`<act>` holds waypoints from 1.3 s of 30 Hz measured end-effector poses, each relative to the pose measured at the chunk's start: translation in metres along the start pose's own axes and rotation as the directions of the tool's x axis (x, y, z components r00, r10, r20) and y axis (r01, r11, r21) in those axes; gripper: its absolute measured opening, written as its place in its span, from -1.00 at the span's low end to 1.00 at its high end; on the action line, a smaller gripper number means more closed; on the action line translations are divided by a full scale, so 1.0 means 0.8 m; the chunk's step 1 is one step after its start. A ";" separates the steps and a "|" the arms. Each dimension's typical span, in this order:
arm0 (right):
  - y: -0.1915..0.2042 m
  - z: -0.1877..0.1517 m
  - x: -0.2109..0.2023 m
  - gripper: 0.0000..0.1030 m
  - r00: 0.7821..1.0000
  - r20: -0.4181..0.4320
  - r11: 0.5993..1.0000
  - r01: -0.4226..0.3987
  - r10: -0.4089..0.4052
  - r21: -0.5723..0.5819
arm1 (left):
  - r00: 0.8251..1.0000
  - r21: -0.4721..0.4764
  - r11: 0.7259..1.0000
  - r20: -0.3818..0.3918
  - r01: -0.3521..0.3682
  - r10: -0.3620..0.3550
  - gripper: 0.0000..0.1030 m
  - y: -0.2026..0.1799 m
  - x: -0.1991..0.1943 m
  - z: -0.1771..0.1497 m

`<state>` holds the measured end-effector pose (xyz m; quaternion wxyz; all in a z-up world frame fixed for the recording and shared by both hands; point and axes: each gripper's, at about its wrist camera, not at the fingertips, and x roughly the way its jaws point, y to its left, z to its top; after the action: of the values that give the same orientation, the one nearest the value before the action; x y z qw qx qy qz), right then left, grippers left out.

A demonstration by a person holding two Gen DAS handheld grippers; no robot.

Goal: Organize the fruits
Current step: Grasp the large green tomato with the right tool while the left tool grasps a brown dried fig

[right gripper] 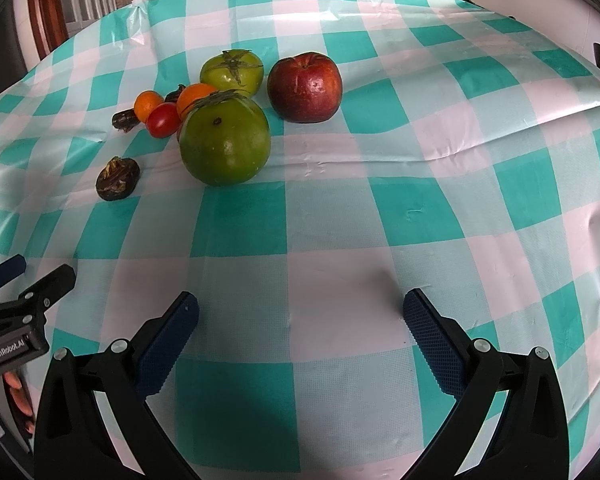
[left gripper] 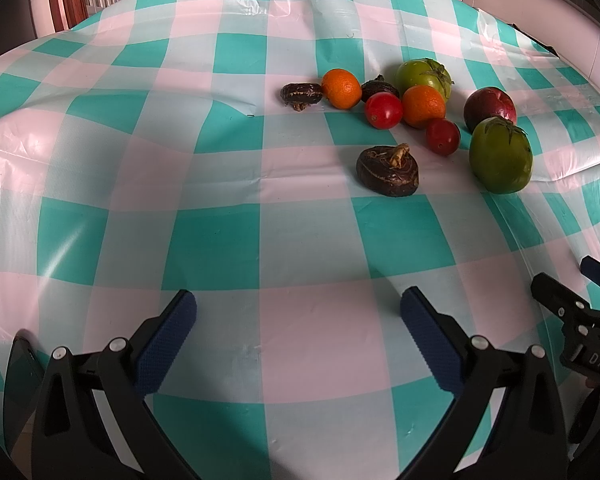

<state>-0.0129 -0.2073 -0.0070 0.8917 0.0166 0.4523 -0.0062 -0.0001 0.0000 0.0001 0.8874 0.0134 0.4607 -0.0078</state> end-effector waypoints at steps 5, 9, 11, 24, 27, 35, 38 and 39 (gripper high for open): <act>-0.004 0.006 0.003 0.92 1.000 -0.012 1.000 -0.008 0.008 -0.013 | 1.000 -0.001 1.000 0.000 0.001 -0.001 0.97 0.000 0.000 0.000; 0.001 0.023 0.011 0.92 0.999 -0.026 0.999 -0.027 0.026 -0.025 | 1.000 0.021 1.000 0.001 0.019 -0.019 0.97 0.000 0.000 -0.001; 0.001 0.037 0.019 0.92 0.998 -0.018 0.998 -0.060 0.059 -0.010 | 1.000 0.017 1.000 -0.002 0.024 -0.024 0.97 0.007 -0.002 -0.001; 0.019 0.106 0.047 0.59 0.978 0.081 0.981 -0.195 0.194 0.005 | 0.995 -0.065 0.996 0.085 0.062 -0.056 0.97 0.024 -0.017 0.011; 0.030 0.111 0.054 0.21 0.984 0.072 0.987 -0.158 0.161 -0.042 | 0.994 0.028 0.998 0.092 0.057 -0.059 0.97 -0.010 -0.005 0.031; -0.014 0.104 0.047 0.14 0.967 0.136 0.967 -0.229 0.214 0.109 | 0.997 0.124 0.991 0.050 0.045 -0.051 0.89 -0.067 0.048 0.087; -0.038 0.103 0.051 0.14 0.958 0.137 0.942 -0.274 0.251 0.194 | 0.997 0.138 0.988 0.021 0.070 -0.073 0.49 -0.071 0.061 0.094; -0.042 0.103 0.053 0.14 0.954 0.137 0.934 -0.290 0.266 0.209 | 0.997 0.139 0.987 0.022 0.075 -0.079 0.38 -0.071 0.062 0.093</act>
<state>0.0778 -0.2436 0.0063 0.8986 0.1820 0.3936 0.0675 0.0877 -0.0595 0.0017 0.8895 0.0570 0.4472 -0.0742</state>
